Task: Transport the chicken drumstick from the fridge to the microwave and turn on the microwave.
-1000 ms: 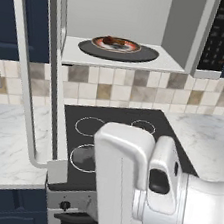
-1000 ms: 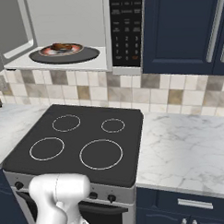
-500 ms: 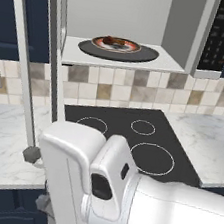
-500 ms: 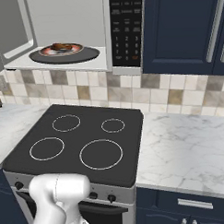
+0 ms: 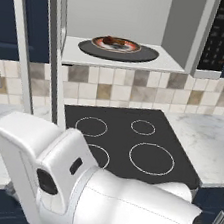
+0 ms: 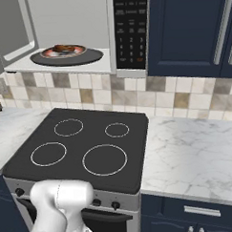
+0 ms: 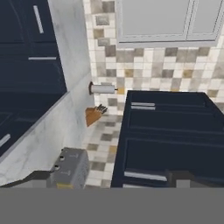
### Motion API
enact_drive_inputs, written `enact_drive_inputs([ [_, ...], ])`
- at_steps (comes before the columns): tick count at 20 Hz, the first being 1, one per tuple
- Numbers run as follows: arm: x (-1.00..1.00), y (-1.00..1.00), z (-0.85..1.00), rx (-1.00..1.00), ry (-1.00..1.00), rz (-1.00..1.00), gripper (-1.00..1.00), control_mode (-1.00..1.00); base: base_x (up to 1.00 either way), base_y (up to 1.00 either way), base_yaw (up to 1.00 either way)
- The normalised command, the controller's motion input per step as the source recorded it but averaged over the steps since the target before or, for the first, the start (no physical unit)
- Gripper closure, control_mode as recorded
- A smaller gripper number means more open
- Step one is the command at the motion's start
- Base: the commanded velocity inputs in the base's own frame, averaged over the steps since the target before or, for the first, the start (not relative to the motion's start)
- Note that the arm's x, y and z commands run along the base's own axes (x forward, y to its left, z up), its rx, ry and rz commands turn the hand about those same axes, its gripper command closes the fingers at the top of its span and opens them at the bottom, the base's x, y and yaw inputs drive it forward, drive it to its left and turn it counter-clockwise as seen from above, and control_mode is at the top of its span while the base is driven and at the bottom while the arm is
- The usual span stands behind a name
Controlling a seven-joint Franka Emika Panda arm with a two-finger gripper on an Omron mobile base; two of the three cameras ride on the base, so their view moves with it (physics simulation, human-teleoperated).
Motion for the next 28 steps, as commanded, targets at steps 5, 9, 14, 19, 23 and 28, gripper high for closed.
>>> enact_drive_inputs([
  [5, 0.29, 0.34, 0.06, 0.0, -0.02, -0.08, -1.0, -1.0, 0.0, 0.0, 0.0],
  [9, 0.23, 0.35, 0.0, 0.0, 0.0, -0.12, -1.0, -1.0, 0.0, 0.0, 0.0],
  [14, 0.16, 0.21, -0.12, 0.0, 0.0, -0.18, -1.0, -1.0, 0.0, 0.0, 0.0],
  [19, 0.19, 0.08, -0.15, 0.0, 0.0, -0.23, -1.0, -1.0, 0.0, 0.0, 0.0],
  [23, 0.23, 0.03, -0.09, 0.0, 0.0, -0.2, -1.0, -1.0, 0.0, 0.0, 0.0],
  [28, 0.26, 0.03, 0.01, 0.0, 0.0, -0.15, -1.0, -1.0, 0.0, 0.0, 0.0],
])
